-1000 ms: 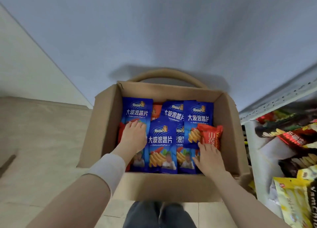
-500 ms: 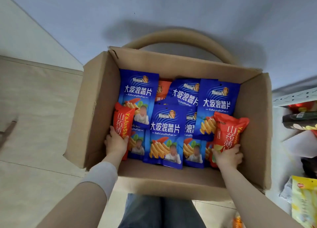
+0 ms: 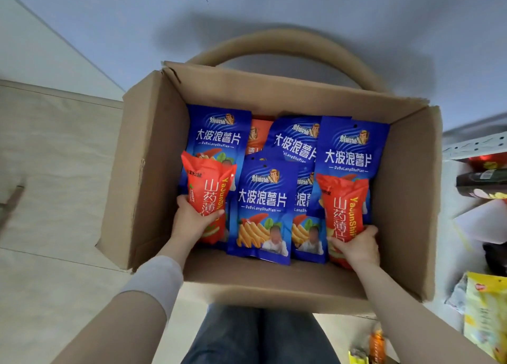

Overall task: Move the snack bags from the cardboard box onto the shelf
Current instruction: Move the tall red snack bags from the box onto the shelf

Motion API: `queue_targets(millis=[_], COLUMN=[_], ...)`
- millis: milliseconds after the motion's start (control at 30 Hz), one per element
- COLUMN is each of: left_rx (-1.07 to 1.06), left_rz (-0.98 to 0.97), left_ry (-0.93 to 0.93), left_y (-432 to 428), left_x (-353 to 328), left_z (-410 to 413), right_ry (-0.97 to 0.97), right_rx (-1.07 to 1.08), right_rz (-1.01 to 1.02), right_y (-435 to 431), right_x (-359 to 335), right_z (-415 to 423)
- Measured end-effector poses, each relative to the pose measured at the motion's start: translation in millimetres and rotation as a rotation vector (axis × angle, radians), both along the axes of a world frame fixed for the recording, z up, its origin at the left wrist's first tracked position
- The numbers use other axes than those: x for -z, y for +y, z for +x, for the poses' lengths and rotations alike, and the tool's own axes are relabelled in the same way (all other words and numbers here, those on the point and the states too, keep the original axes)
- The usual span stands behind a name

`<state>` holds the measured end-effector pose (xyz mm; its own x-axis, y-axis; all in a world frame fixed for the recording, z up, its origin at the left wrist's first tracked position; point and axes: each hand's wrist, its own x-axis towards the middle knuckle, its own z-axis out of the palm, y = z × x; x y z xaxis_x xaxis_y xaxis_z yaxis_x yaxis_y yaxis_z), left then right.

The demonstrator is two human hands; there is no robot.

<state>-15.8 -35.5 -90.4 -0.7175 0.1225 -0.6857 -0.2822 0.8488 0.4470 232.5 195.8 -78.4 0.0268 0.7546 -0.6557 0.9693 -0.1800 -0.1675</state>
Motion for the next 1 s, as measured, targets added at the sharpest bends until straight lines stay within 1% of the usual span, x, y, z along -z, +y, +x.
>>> queue_targets(millis=[100,167,233,333,400,467,533,633,733,867,1000], left_rx=[-0.049,-0.033,0.008,0.094,0.148,0.203,0.296,0.432,0.556,0.735,0.881], left_rz=[0.258,0.391,0.518,0.671,0.763,0.865,0.952,1.061,1.111,1.192,1.281], left_ry=[-0.087,-0.171,-0.203,-0.257,-0.327,-0.402,-0.433,-0.414,-0.353,-0.253,-0.255], left_y=[9.1,20.6,34.4,54.0,66.4,81.4,100.4,136.4,177.6,239.8,302.8], left_x=[-20.2,-41.6,-68.0,-116.2,-147.4,-176.1,-201.8,-237.7,-273.3,-318.1,-355.8], left_z=[-6.4,-12.2,-16.7,-18.5,-18.2,-16.6,-11.3,11.7,55.7,132.2,210.9], right_ry=[0.192,0.343,0.457,0.636,0.708,0.78,0.886,0.992,1.062,1.09,1.103], right_rx=[-0.037,-0.026,0.023,0.153,0.219,0.262,0.29,0.302,0.342,0.382,0.424], right_rz=[-0.049,-0.146,-0.205,-0.18,-0.162,-0.141,-0.113,-0.059,0.044,0.163,0.319], right_y=[3.3,1.6,-3.7,-18.0,-30.2,-40.8,-47.6,-52.4,-48.5,-32.1,-8.4], right_x=[-18.4,-39.1,-65.9,-110.4,-139.5,-165.8,-189.7,-227.3,-260.5,-295.2,-318.5], right_z=[2.0,1.6,-1.2,-1.2,4.7,15.3,28.5,53.1,86.5,149.3,220.8])
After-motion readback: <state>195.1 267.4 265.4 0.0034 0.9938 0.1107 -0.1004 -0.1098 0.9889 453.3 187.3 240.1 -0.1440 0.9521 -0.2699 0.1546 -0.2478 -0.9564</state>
